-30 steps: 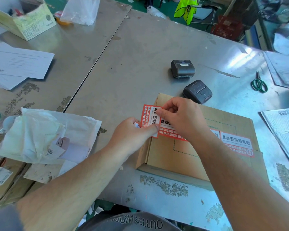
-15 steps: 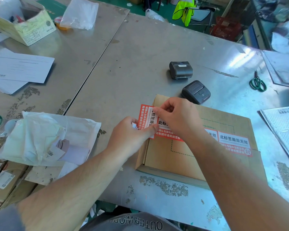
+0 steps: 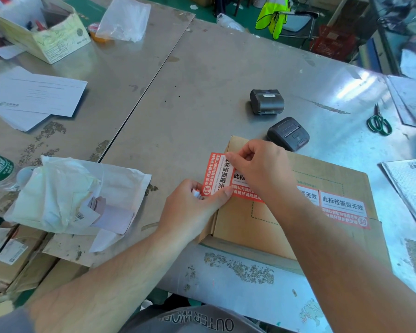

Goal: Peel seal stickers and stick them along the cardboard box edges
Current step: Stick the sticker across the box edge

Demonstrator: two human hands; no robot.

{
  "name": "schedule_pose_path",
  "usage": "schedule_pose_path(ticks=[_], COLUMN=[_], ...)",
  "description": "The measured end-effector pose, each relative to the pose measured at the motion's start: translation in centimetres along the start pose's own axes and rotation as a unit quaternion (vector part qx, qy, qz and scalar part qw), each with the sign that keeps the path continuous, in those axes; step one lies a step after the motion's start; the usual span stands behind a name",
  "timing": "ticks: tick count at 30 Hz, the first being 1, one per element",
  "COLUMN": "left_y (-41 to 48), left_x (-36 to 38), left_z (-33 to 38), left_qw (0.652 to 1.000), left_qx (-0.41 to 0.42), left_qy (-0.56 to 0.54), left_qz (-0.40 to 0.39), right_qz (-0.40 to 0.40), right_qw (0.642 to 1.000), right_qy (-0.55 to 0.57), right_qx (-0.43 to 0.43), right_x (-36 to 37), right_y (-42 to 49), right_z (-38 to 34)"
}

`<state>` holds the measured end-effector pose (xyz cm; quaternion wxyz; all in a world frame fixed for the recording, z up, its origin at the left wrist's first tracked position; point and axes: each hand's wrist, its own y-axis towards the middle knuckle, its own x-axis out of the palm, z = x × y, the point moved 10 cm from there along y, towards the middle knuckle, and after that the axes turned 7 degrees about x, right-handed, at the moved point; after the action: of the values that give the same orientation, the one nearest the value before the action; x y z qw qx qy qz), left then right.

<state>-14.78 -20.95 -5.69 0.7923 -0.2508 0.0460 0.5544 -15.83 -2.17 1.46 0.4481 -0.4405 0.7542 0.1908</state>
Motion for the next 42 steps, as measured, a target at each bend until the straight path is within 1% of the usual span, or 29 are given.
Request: schedule_pose_path(ticks=[3, 7, 10, 12, 14, 18, 21, 27, 33, 37, 42], left_y=[-0.1, 0.0, -0.3, -0.5, -0.5, -0.6, -0.6, -0.7, -0.8, -0.8, -0.2], left_x=[0.2, 1.2, 1.9, 2.1, 2.1, 2.2, 2.3, 2.5, 2.8, 2.7, 2.9], left_z=[-0.1, -0.6, -1.1, -1.6, -1.9, -2.3, -2.5, -2.3, -2.3, -2.4, -2.5], left_qw=[1.0, 0.996, 0.989, 0.986, 0.985, 0.983, 0.983, 0.982, 0.978, 0.977, 0.973], left_qx=[-0.005, -0.038, -0.067, -0.077, -0.077, -0.077, -0.071, -0.069, -0.086, -0.093, -0.101], left_qy=[-0.017, -0.072, -0.115, -0.127, -0.132, -0.151, -0.154, -0.152, -0.16, -0.159, -0.169], left_qz=[-0.005, -0.033, -0.064, -0.071, -0.074, -0.073, -0.075, -0.084, -0.103, -0.108, -0.122], right_qz=[0.012, 0.009, 0.017, 0.019, 0.003, -0.058, -0.07, -0.044, -0.004, 0.006, 0.003], right_qw=[1.0, 0.999, 0.998, 0.998, 0.998, 0.995, 0.995, 0.998, 0.998, 0.998, 0.998], right_qy=[0.013, 0.029, 0.058, 0.067, 0.058, 0.055, 0.046, 0.054, 0.053, 0.054, 0.066], right_qx=[-0.007, -0.01, 0.007, 0.011, -0.004, -0.052, -0.06, -0.007, 0.041, 0.04, 0.014], right_x=[0.0, 0.1, -0.6, -1.0, -0.7, 0.0, -0.1, 0.0, -0.5, -0.5, -0.2], right_y=[-0.1, -0.3, -0.2, -0.1, -0.1, -0.6, -0.9, -0.2, 0.7, 0.4, -0.1], right_z=[0.0, 0.1, 0.5, 0.6, 0.5, 0.6, 0.7, 0.9, 1.1, 1.1, 1.0])
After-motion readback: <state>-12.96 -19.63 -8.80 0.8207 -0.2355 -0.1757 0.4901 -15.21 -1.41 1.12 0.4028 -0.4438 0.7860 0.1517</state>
